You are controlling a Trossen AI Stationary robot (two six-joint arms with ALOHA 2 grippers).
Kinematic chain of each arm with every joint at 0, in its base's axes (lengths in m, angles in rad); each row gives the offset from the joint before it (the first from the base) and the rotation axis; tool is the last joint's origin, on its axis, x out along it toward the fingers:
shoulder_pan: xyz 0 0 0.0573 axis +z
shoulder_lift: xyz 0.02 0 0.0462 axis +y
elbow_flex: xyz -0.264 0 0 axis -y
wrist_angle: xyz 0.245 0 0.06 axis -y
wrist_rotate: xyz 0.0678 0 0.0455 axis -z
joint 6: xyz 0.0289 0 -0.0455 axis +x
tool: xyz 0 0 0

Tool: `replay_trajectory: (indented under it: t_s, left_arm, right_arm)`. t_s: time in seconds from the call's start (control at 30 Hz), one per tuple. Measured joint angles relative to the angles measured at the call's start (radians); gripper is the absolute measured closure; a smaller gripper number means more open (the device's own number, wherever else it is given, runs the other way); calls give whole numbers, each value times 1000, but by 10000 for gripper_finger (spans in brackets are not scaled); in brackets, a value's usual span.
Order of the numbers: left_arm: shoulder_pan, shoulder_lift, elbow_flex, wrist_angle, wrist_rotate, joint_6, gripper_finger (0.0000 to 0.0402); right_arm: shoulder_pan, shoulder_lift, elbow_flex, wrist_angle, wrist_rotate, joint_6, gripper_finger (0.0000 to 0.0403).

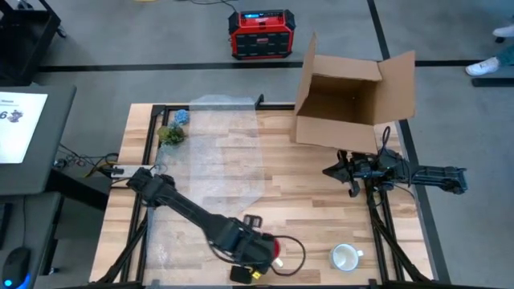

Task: Wrap mug
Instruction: Wrap the red mug in the right bubble wrap

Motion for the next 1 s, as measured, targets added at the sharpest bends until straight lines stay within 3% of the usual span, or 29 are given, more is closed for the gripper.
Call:
replay_trajectory:
  t_s: [0.1, 0.23, 0.37, 0.5, 0.7, 0.83, 1.0]
  left_arm:
    - [-44, -71, 0, -26, -136, -29, 281]
    - [-111, -149, -49, -105, -388, -129, 286]
    - [-159, -227, -182, -203, -546, -363, 288]
    - [-192, -325, -404, -103, -564, -516, 288]
    - [-224, -429, -707, 165, -570, -643, 288]
    - [-243, -437, -808, 216, -588, -743, 288]
    - [-296, -439, -847, 210, -627, -872, 288]
  right_arm:
    - [0, 0, 0, 5, -1, 25, 403]
    - [6, 0, 0, 41, 10, 424, 403]
    - [41, 32, 0, 40, -1, 450, 403]
    - [138, 119, 0, 126, 20, 440, 403]
    - [336, 325, 64, 254, 136, 368, 403]
    - [481, 517, 201, 289, 226, 284, 403]
    - [609, 834, 443, 230, 325, 198, 403]
